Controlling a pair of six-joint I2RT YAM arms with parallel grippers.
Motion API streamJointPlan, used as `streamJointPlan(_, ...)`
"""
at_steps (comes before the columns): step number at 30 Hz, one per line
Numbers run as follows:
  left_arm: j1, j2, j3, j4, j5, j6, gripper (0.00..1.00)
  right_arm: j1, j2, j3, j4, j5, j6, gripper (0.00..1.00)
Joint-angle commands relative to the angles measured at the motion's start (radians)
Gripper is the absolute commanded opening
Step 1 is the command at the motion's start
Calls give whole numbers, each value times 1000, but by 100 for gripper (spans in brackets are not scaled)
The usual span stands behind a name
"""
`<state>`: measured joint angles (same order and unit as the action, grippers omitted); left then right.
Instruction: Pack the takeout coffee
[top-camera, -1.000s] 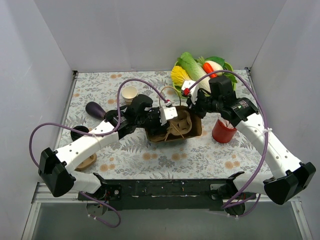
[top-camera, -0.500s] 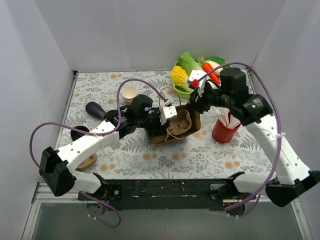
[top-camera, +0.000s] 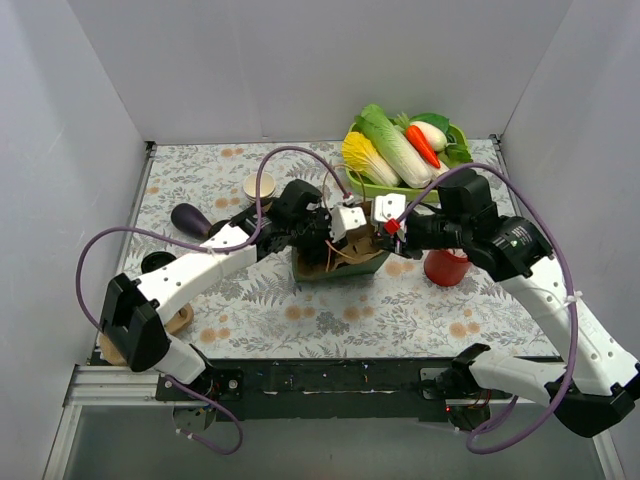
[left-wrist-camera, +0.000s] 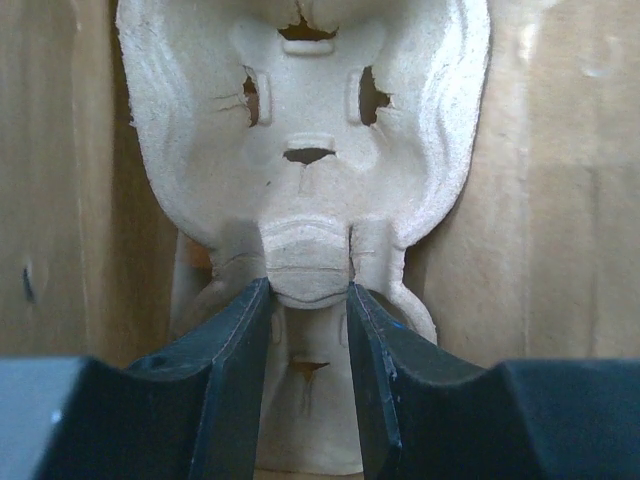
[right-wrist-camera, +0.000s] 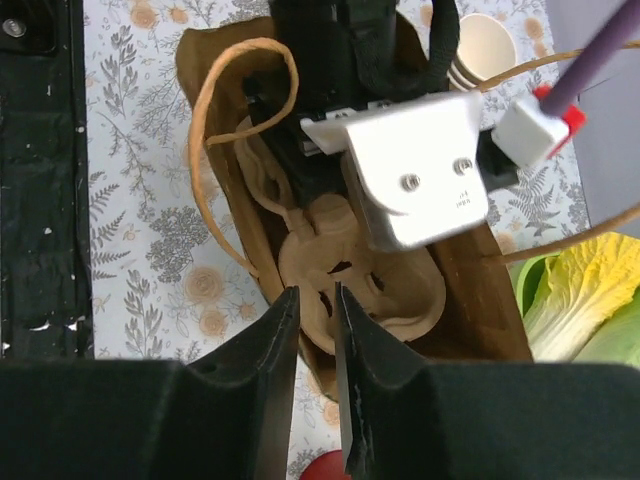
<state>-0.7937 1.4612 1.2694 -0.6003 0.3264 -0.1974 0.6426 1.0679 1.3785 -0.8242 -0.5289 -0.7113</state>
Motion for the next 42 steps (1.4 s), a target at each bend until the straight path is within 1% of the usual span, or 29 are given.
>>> streamJointPlan(1, -1, 50, 113, -172, -69, 75, 0, 11, -52, -6, 114, 59, 31, 27)
streamJointPlan(2, -1, 57, 126, -190, -75, 87, 0, 11, -57, -4, 188, 120, 64, 26)
streamJointPlan(5, -13, 71, 137, -227, -101, 131, 0, -11, -43, 30, 279, 179, 177, 26)
streamJointPlan(8, -35, 76, 136, -253, -115, 161, 0, -69, -3, 86, 310, 153, 271, 27)
streamJointPlan(10, -52, 91, 149, -288, -109, 173, 0, -125, 30, 118, 312, 115, 291, 29)
streamJointPlan(11, -61, 100, 159, -302, -110, 173, 0, -139, 44, 129, 297, 83, 279, 31)
streamJointPlan(12, -76, 108, 168, -314, -113, 174, 0, -159, 78, 145, 266, 64, 260, 37)
streamJointPlan(13, -84, 116, 173, -332, -118, 173, 0, -165, 95, 152, 204, 46, 233, 40)
streamJointPlan(15, -113, 133, 170, -335, -157, 167, 0, -187, 121, 148, 157, 38, 193, 47)
streamJointPlan(16, -121, 136, 162, -325, -177, 165, 0, -201, 125, 140, 145, 32, 193, 48)
streamJointPlan(18, -142, 139, 140, -305, -234, 154, 0, -243, 124, 125, 148, -14, 206, 50)
streamJointPlan(22, -162, 128, 120, -241, -303, 156, 0, -256, 129, 119, 142, -31, 228, 50)
streamJointPlan(24, -167, 102, 102, -211, -314, 174, 0, -261, 138, 122, 103, -60, 227, 50)
streamJointPlan(26, -170, 87, 87, -182, -357, 194, 0, -267, 147, 129, 64, -98, 225, 50)
streamJointPlan(27, -173, 82, 71, -174, -378, 228, 0, -270, 152, 132, 48, -121, 216, 51)
streamJointPlan(29, -174, 82, 65, -167, -400, 239, 0, -271, 161, 148, 8, -187, 175, 54)
streamJointPlan(31, -173, 85, 68, -161, -423, 239, 0, -271, 179, 166, -39, -216, 150, 55)
streamJointPlan(32, -173, 83, 68, -159, -425, 237, 0, -270, 184, 169, -47, -227, 150, 57)
streamJointPlan(35, -173, 77, 47, -136, -431, 242, 0, -270, 202, 162, -75, -246, 130, 59)
streamJointPlan(40, -171, 90, 9, -98, -423, 242, 0, -270, 205, 156, -87, -252, 133, 59)
streamJointPlan(42, -167, 100, -2, -85, -397, 240, 0, -270, 205, 157, -90, -252, 134, 59)
